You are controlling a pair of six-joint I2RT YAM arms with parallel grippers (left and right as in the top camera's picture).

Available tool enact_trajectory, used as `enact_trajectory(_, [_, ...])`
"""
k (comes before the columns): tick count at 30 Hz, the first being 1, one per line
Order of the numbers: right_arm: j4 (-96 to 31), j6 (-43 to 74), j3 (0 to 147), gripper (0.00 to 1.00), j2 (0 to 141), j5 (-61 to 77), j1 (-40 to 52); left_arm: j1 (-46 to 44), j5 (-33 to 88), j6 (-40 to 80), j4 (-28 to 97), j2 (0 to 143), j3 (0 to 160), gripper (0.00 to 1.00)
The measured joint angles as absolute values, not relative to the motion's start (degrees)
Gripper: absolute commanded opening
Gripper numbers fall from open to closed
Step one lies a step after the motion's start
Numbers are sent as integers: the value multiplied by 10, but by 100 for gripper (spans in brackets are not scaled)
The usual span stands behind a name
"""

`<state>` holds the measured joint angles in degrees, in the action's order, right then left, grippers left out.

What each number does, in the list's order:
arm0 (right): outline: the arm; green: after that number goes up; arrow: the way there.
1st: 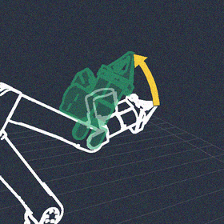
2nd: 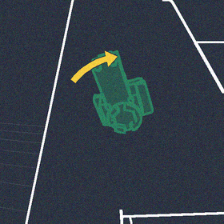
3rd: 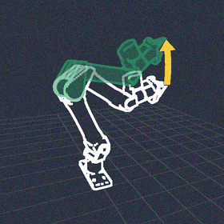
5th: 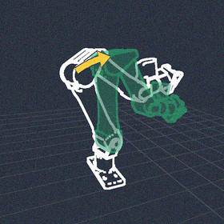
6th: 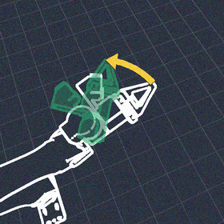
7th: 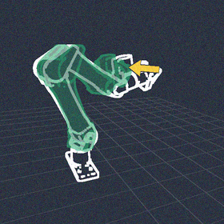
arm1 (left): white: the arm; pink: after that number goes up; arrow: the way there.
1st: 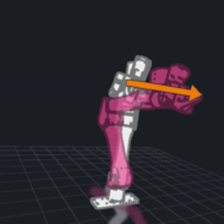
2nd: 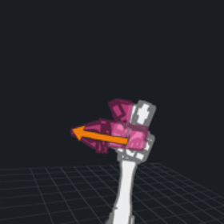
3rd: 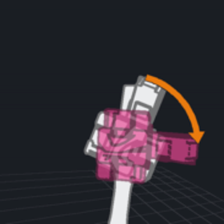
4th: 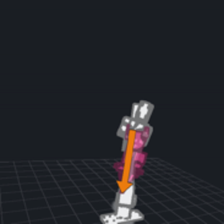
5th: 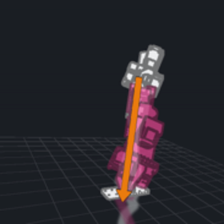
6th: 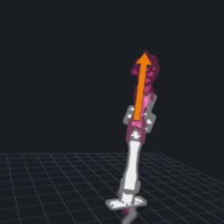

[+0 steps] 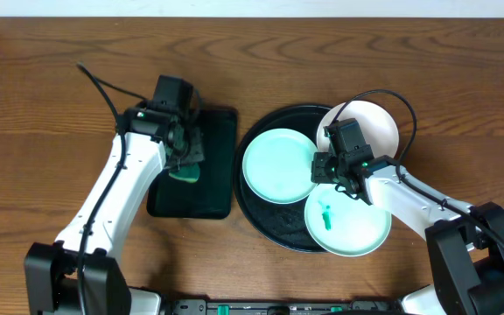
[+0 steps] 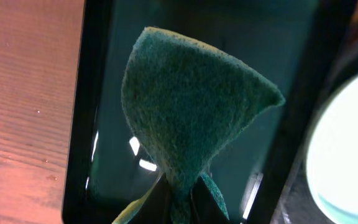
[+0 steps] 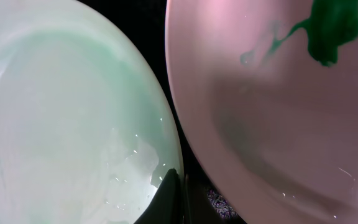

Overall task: Clean dirty plates on tray and stack at the side
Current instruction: 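Carry the sponge with the left gripper back over the black tray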

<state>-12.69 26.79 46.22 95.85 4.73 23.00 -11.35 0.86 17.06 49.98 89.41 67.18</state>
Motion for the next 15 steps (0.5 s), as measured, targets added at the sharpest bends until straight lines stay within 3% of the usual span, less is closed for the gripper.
enact_trajectory(7, [-127, 268, 462, 2, 959, 47, 230, -111, -19, 164, 421, 896, 611, 8])
enact_trajectory(11, [-126, 269, 462, 12, 959, 47, 230, -111, -27, 162, 378, 896, 573, 8])
enact_trajectory(15, [-125, 269, 462, 13, 959, 48, 230, -110, -34, 162, 352, 896, 544, 8])
